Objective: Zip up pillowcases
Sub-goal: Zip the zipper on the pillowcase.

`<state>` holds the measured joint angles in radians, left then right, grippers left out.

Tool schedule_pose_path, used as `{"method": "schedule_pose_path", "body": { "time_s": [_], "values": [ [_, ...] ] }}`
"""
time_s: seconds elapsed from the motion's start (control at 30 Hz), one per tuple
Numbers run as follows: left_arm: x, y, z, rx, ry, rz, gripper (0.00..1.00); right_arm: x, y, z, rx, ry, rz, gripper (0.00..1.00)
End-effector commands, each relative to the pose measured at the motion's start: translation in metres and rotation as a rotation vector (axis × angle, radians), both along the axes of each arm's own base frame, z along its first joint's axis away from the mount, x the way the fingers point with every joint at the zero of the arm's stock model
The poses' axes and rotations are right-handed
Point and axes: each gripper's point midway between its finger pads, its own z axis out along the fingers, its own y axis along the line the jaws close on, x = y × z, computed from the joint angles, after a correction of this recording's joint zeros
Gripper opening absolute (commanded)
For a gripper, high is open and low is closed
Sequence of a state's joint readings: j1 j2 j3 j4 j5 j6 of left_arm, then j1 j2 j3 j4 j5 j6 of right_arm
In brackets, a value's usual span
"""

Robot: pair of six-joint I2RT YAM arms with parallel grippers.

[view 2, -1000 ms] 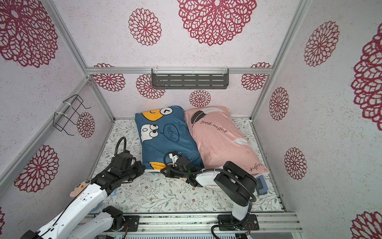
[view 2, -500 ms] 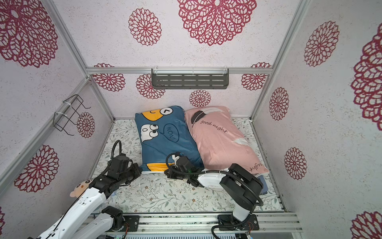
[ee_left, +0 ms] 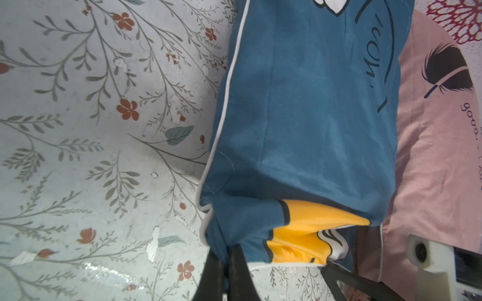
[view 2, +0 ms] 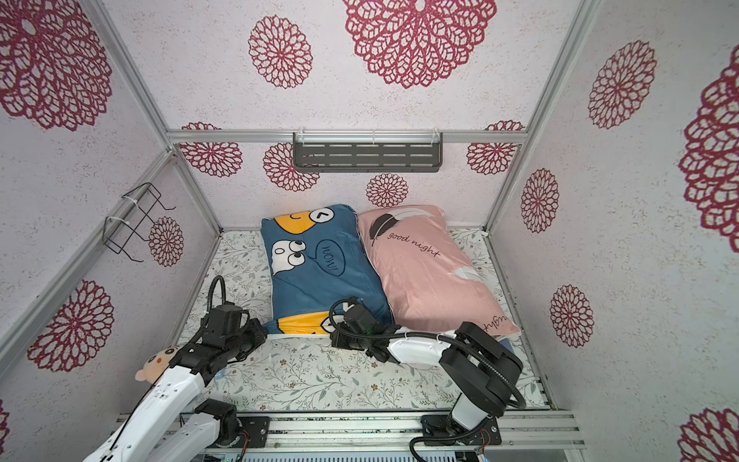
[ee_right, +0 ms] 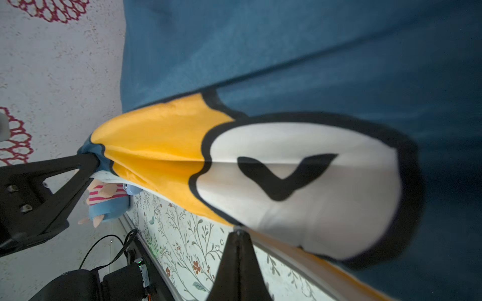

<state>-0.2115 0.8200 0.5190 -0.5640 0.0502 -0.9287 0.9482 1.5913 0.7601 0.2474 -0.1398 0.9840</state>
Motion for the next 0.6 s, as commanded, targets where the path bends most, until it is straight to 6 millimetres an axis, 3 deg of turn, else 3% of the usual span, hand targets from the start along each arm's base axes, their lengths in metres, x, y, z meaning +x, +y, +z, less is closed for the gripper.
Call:
{"method": "schedule_pose_path", "body": {
  "time_s": [0.0, 0.57],
  "values": [
    [0.001, 0.014, 0.000, 0.026, -0.019, 0.047, 0.00, -0.001, -0.028, -0.015, -0.122, -0.004, -0.048, 0.00],
    [0.000, 0.027, -0.005, 0.030, -0.005, 0.069, 0.00, -0.008, -0.108, -0.039, -0.334, 0.039, -0.170, 0.00]
  ]
}}
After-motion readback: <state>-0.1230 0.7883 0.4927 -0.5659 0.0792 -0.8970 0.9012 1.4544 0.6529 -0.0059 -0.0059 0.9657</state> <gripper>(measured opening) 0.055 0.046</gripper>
